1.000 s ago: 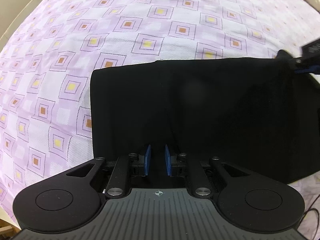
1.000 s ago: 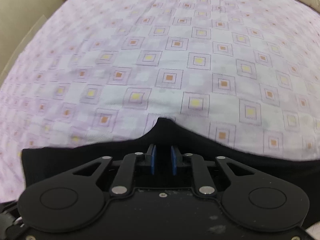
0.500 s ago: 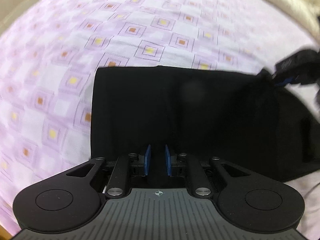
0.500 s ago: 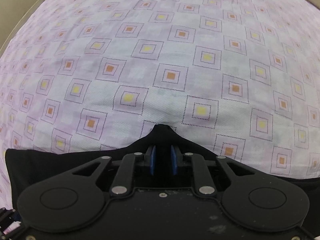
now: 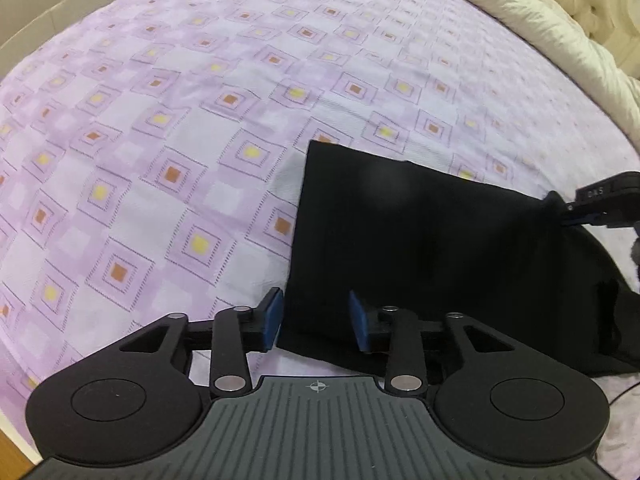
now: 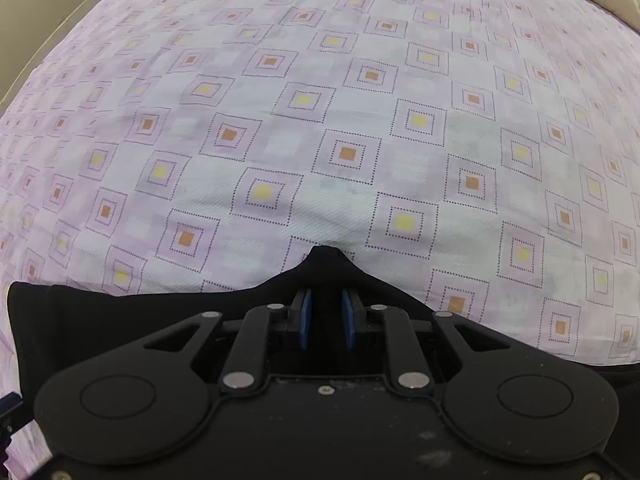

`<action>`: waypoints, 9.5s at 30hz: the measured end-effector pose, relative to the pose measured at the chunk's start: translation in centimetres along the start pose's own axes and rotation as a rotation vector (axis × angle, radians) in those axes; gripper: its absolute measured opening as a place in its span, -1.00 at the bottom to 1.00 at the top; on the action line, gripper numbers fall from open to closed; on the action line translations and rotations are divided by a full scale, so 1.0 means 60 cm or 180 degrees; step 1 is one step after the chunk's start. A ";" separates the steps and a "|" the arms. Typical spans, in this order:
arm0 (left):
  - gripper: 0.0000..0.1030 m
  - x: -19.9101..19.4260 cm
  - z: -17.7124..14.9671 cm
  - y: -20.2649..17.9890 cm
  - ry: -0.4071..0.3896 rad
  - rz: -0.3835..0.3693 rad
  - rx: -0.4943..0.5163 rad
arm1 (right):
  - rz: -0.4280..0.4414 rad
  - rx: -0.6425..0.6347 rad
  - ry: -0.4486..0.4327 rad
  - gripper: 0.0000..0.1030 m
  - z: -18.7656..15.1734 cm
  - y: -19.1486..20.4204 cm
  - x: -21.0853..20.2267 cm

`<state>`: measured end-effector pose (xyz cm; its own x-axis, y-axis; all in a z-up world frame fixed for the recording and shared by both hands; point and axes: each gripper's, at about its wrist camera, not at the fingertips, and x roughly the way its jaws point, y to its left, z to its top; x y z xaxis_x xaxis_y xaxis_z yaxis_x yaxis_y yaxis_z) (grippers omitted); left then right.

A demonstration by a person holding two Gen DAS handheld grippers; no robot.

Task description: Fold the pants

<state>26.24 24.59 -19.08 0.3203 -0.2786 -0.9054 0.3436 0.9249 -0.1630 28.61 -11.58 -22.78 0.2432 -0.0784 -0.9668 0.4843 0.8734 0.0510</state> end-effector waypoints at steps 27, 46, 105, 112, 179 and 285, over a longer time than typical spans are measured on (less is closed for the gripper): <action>0.84 0.080 0.037 -0.052 0.0307 -0.1050 -0.0123 | 0.0121 0.0389 -0.0148 -0.59 -0.159 -0.026 -0.136; -0.64 -0.022 0.046 -0.157 -0.0232 -0.0410 0.0325 | 0.0262 0.0385 -0.0295 -0.53 -0.174 -0.082 -0.139; 0.60 0.034 -0.147 -0.784 -0.0218 -0.0696 0.2187 | 0.0375 0.1097 -0.0441 -0.59 -0.335 -0.624 -0.232; 0.62 -0.005 -0.139 -0.736 -0.0320 -0.0863 0.2046 | 0.0537 0.1126 -0.0584 -0.02 -0.313 -0.601 -0.247; 0.98 0.143 -0.009 -0.511 0.0426 0.0097 0.1229 | -0.0231 0.0729 0.0140 0.29 -0.278 -0.522 -0.134; 0.27 0.152 -0.031 -0.565 0.0496 -0.0110 0.1190 | 0.0684 0.0590 -0.0349 1.00 -0.296 -0.549 -0.112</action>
<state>15.86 -8.83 -22.58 0.1752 -0.2388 -0.9551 0.6583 0.7498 -0.0667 -3.90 -31.25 -22.43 0.4411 0.0386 -0.8966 0.5546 0.7738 0.3061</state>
